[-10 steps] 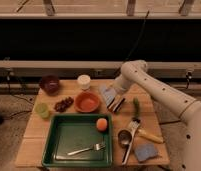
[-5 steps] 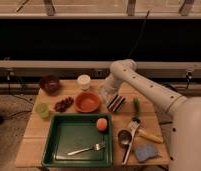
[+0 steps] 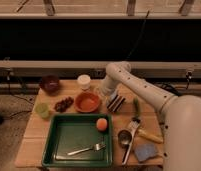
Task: Stack bowls on top of each other
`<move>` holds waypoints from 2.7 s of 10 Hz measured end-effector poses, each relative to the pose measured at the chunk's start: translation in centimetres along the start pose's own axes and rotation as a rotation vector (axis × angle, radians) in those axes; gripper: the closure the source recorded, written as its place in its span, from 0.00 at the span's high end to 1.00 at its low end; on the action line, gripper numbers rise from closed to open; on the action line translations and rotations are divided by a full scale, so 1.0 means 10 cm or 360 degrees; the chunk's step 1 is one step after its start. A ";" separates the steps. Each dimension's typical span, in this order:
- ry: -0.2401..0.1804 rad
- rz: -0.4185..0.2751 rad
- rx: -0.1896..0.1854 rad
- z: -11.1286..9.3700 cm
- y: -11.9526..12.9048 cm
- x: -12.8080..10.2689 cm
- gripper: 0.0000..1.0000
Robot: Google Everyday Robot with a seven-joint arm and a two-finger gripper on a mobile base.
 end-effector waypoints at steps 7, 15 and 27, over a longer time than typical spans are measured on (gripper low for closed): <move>-0.0020 -0.0052 -0.0006 0.12 0.08 -0.08 0.65; -0.0073 -0.0148 0.0008 0.50 0.04 -0.20 0.56; -0.0176 -0.0225 0.0080 0.15 -0.03 -0.36 0.00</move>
